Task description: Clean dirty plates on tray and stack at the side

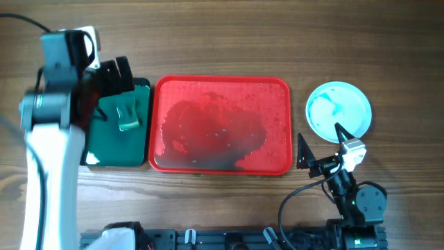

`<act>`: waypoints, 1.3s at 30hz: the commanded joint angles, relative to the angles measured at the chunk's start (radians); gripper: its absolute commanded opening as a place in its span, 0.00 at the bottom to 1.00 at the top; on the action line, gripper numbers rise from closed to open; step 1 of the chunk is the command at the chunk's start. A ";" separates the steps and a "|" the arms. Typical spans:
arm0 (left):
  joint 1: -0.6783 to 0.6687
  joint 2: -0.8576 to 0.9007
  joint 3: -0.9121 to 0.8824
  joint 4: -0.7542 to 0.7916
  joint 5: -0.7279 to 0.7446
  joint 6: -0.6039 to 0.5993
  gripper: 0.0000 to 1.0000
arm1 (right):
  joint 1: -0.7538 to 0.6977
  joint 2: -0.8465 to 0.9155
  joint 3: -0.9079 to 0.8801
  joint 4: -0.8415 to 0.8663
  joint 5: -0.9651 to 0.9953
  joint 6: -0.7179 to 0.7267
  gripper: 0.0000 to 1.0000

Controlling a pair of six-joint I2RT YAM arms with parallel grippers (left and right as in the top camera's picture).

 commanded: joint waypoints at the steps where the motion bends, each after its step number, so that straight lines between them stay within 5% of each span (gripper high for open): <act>1: -0.022 -0.229 -0.216 0.249 0.112 0.013 1.00 | 0.002 -0.014 -0.003 0.003 -0.017 0.007 1.00; 6: -0.022 -0.537 -0.638 0.662 0.341 0.117 1.00 | 0.002 -0.014 -0.003 0.003 -0.017 0.007 1.00; 15: -0.036 -1.009 -1.194 1.014 0.385 0.109 1.00 | 0.002 -0.014 -0.003 0.003 -0.017 0.007 1.00; 25: -0.035 -1.240 -1.403 1.012 0.266 0.113 1.00 | 0.002 -0.014 -0.003 0.003 -0.017 0.008 1.00; 31: -0.035 -1.297 -1.403 0.844 0.206 0.112 1.00 | 0.002 -0.014 -0.003 0.003 -0.017 0.008 1.00; 39: -0.035 -1.295 -1.403 0.846 0.208 0.113 1.00 | 0.002 -0.014 -0.003 0.003 -0.017 0.008 1.00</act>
